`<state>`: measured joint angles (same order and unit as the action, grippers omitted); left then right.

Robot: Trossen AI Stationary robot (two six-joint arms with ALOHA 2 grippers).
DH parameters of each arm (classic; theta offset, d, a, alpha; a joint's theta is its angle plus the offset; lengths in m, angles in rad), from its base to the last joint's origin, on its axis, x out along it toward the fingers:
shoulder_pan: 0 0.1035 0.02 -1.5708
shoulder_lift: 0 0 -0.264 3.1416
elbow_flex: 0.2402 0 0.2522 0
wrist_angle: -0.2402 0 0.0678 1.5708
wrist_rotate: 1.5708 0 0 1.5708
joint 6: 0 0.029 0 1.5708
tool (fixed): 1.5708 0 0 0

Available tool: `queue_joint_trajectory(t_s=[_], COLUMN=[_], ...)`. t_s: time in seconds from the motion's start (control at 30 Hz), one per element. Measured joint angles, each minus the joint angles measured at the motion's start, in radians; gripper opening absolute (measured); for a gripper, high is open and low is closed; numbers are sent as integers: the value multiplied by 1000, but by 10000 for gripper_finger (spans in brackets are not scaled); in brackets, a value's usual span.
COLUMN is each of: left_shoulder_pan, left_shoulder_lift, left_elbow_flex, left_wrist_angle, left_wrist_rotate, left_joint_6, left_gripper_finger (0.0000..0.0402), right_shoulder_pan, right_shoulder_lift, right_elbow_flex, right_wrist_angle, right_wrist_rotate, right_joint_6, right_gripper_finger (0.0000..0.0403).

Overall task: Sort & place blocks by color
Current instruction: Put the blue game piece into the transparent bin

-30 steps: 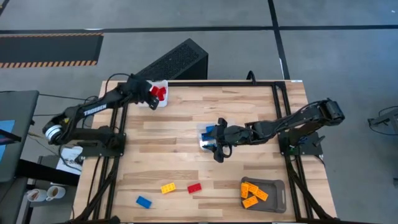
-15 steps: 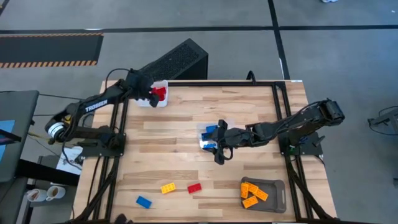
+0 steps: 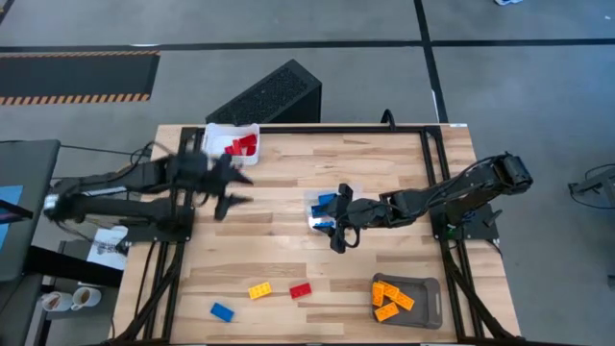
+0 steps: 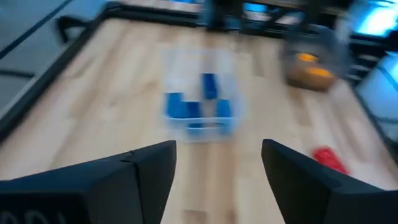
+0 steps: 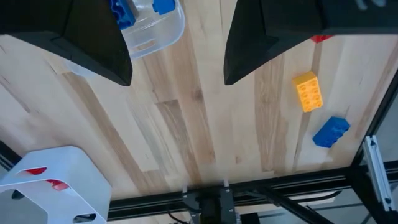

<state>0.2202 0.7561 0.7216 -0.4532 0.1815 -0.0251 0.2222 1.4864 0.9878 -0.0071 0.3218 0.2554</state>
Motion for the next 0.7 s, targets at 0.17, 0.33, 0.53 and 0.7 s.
queue_joint_trajectory(t_s=[0.17,0.33,0.53,0.7], left_shoulder_pan=[-363,-670,-973,-1107], left_shoulder_lift=[-65,-23,165,367], left_elbow_flex=[-60,-104,-119,-90], left_wrist_angle=[-6,-2,-48,7], left_wrist_rotate=[-222,-314,-354,-321], left_joint_6=[-69,-226,-387,-513], left_gripper_finger=[205,193,190,190], right_shoulder_pan=[0,13,27,26], right_shoulder_lift=[0,0,0,0], right_elbow_flex=[0,0,0,0], right_wrist_angle=[0,0,0,1], right_wrist_rotate=[0,-1,-1,-1], right_joint_6=[6,9,9,9], right_gripper_finger=[275,275,275,275])
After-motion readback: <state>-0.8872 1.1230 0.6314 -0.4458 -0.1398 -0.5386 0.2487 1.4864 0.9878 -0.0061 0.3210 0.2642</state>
